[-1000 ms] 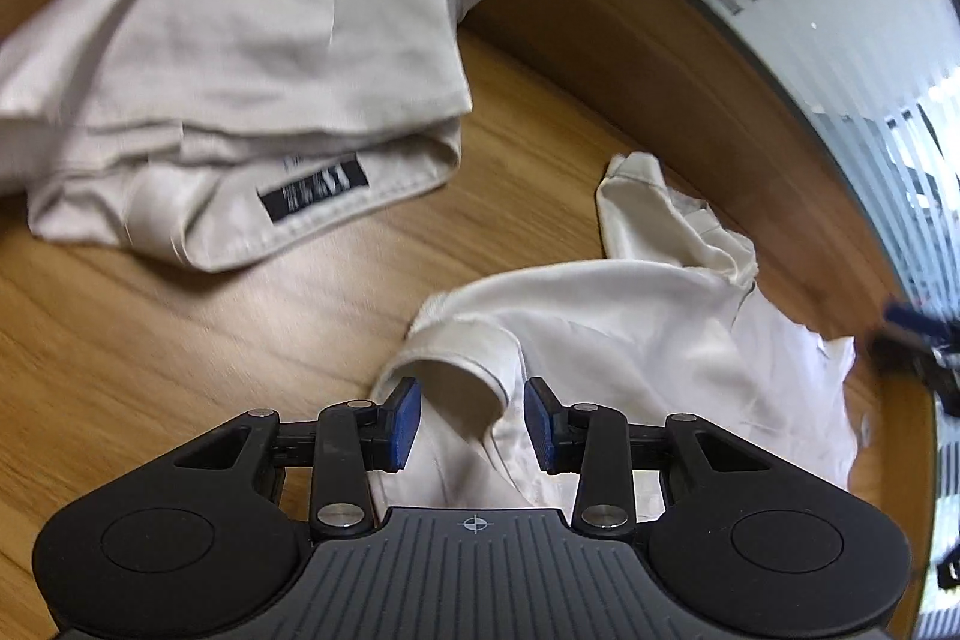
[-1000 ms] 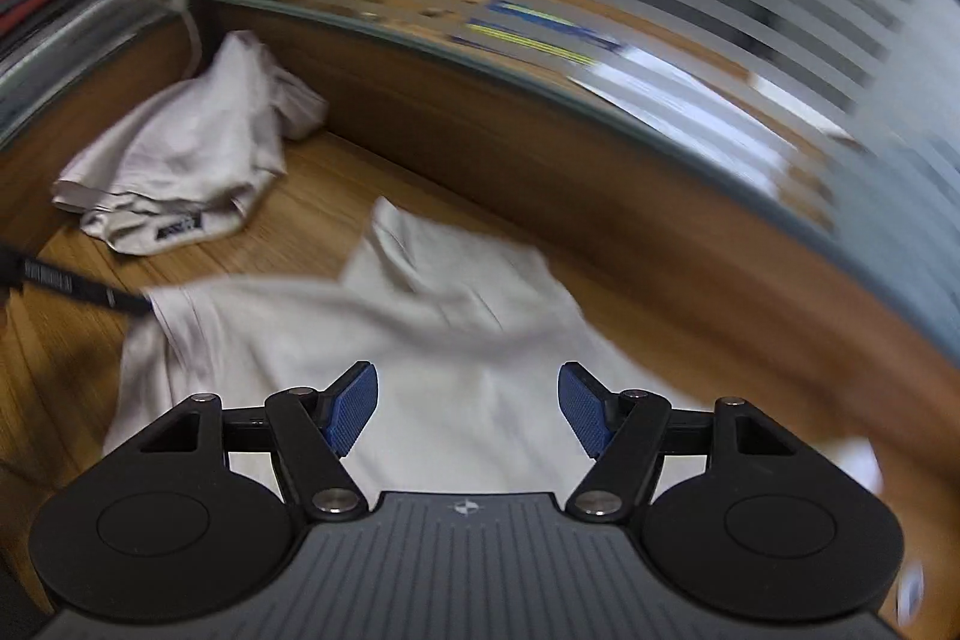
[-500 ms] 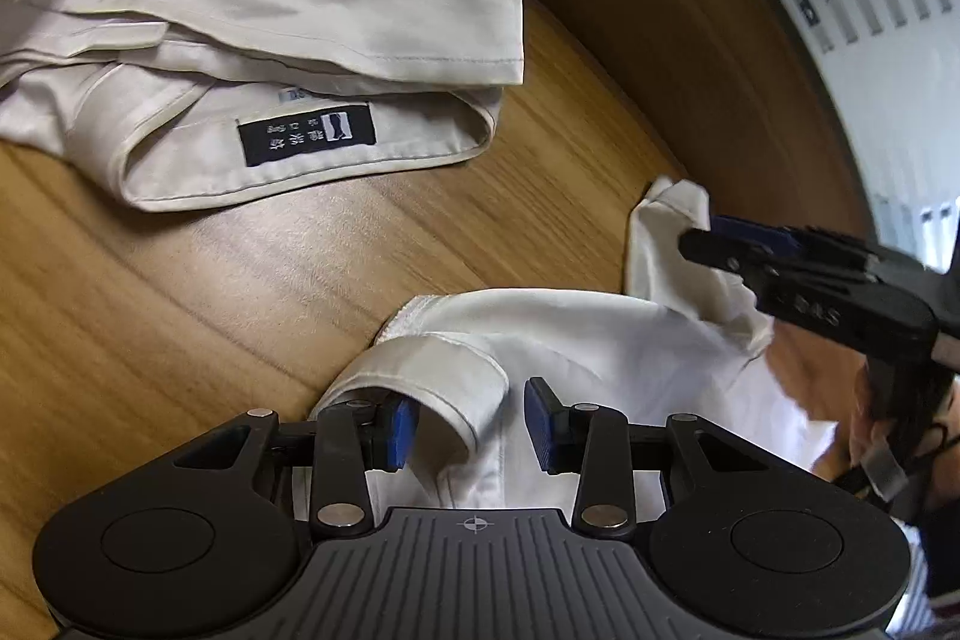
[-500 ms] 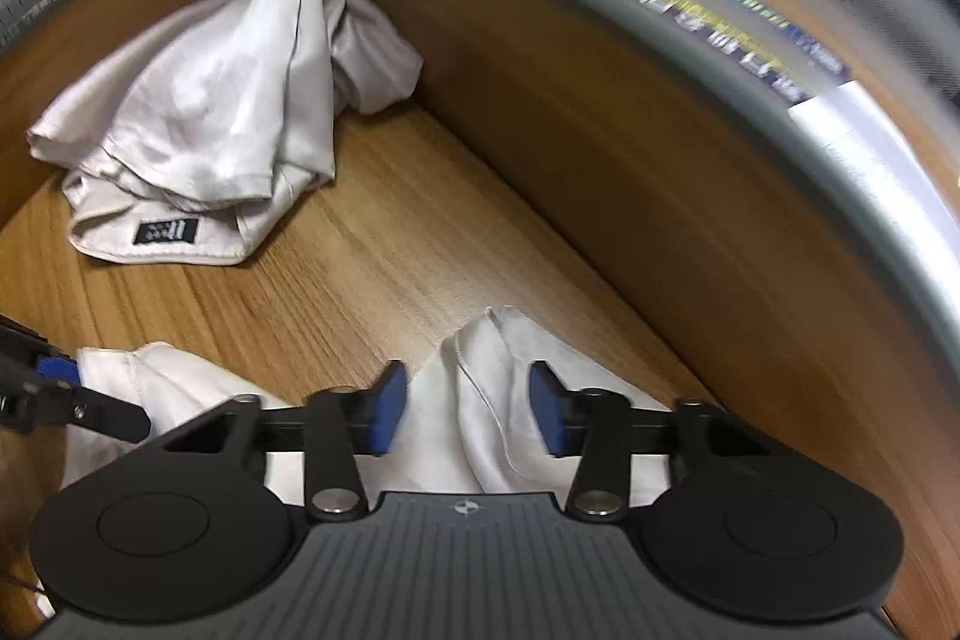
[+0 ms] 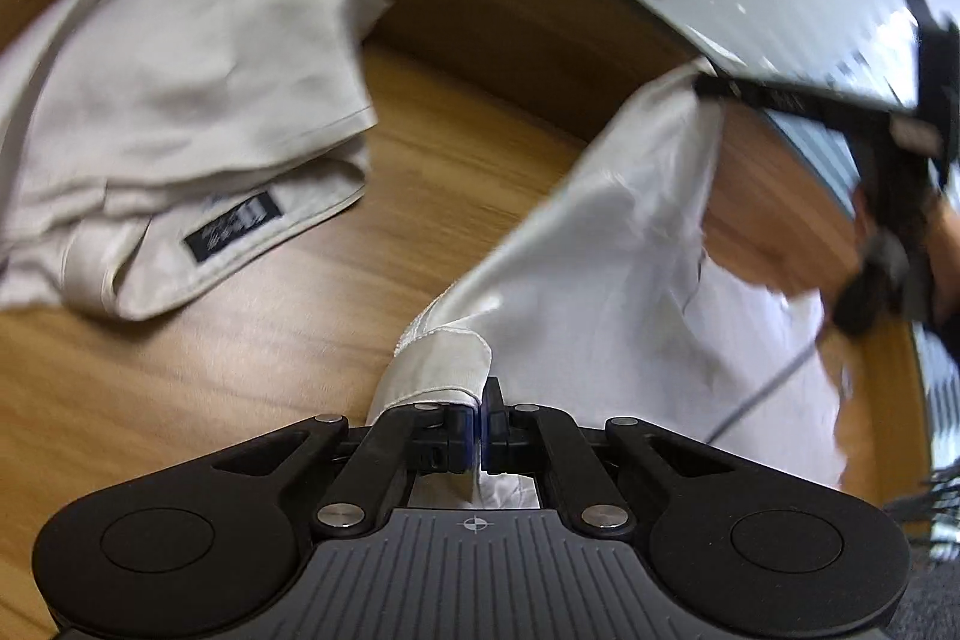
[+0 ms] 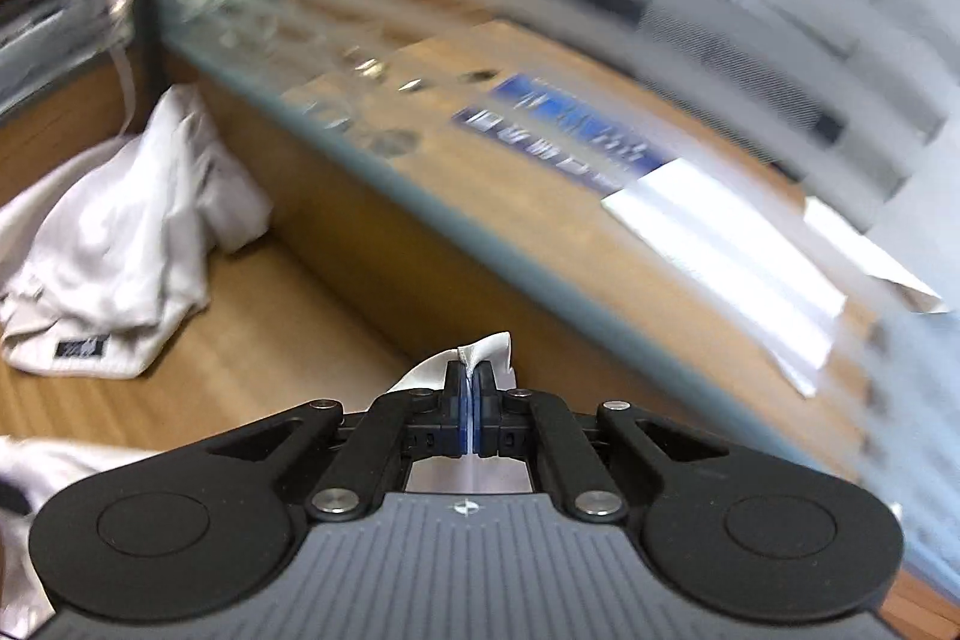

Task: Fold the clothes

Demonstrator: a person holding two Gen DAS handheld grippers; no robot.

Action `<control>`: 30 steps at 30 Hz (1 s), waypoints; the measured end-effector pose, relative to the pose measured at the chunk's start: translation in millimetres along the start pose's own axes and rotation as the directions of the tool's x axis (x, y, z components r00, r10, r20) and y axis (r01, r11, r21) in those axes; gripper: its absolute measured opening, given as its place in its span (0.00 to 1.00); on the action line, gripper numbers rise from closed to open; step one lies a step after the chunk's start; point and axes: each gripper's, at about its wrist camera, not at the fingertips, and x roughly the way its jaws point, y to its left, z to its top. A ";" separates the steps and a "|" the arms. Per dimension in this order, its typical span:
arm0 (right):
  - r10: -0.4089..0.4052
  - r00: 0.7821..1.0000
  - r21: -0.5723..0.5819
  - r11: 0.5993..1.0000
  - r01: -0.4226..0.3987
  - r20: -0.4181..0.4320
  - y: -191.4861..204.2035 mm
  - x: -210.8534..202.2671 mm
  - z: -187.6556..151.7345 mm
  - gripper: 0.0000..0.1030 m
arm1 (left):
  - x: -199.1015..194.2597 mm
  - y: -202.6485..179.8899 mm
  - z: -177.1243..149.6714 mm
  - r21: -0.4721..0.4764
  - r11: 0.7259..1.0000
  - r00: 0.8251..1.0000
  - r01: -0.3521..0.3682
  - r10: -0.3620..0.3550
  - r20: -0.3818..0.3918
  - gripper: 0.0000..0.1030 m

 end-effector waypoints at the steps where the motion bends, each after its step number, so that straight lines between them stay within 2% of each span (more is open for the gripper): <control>1: -0.015 1.000 0.016 1.000 0.015 0.010 -4.2 -0.1 0.5 0.02 | -0.6 -2.5 1.2 0.029 1.000 1.000 0.003 -0.003 -0.004 0.04; 5: -0.041 0.999 0.079 0.996 0.038 0.030 -15.9 2.7 0.0 0.02 | 0.7 -17.9 2.9 0.166 0.986 0.999 -0.032 0.033 -0.004 0.04; 9: -0.049 0.998 0.083 0.995 0.047 0.029 -13.1 11.7 -3.2 0.02 | 1.1 -28.4 1.1 0.301 0.950 0.996 -0.084 0.084 0.013 0.04; 11: -0.057 0.998 0.085 0.995 0.054 0.032 -9.6 14.4 -5.6 0.02 | 4.2 -29.4 1.1 0.325 0.942 0.996 -0.088 0.089 0.012 0.04; 15: -0.022 0.999 0.048 0.999 0.024 -0.039 -2.8 24.8 -10.0 0.06 | 13.8 -17.7 1.6 0.291 0.950 0.992 -0.111 0.122 -0.021 0.08; 16: -0.018 0.998 0.031 0.999 0.020 -0.055 0.4 25.3 -12.0 0.17 | 18.6 -12.5 2.0 0.268 0.954 0.989 -0.133 0.146 -0.029 0.17; 17: -0.015 0.998 0.014 1.000 0.016 -0.067 3.6 24.5 -14.2 0.22 | 20.7 -7.6 2.2 0.247 0.958 0.986 -0.146 0.161 -0.039 0.24; 18: -0.012 0.997 -0.003 1.000 0.012 -0.079 6.8 23.7 -16.5 0.31 | 18.7 -3.1 2.5 0.226 0.963 0.986 -0.149 0.162 -0.037 0.27; 19: -0.006 0.996 -0.010 1.000 0.005 -0.087 9.1 19.5 -18.9 0.36 | 16.6 1.4 2.7 0.206 0.967 0.986 -0.152 0.163 -0.036 0.32; 21: 0.010 0.995 -0.011 1.000 -0.011 -0.097 12.7 7.0 -24.2 0.38 | 9.3 8.8 2.1 0.172 0.974 0.987 -0.148 0.155 -0.029 0.37; 24: 0.037 0.993 0.000 0.999 -0.037 -0.111 17.9 -16.3 -32.8 0.42 | -3.0 7.5 -8.3 0.192 0.975 0.992 -0.113 0.123 -0.041 0.40; 30: 0.077 0.989 0.047 0.996 -0.072 -0.123 27.2 -89.3 -61.3 0.48 | -27.8 4.9 -29.3 0.232 0.972 0.996 -0.043 0.060 -0.066 0.46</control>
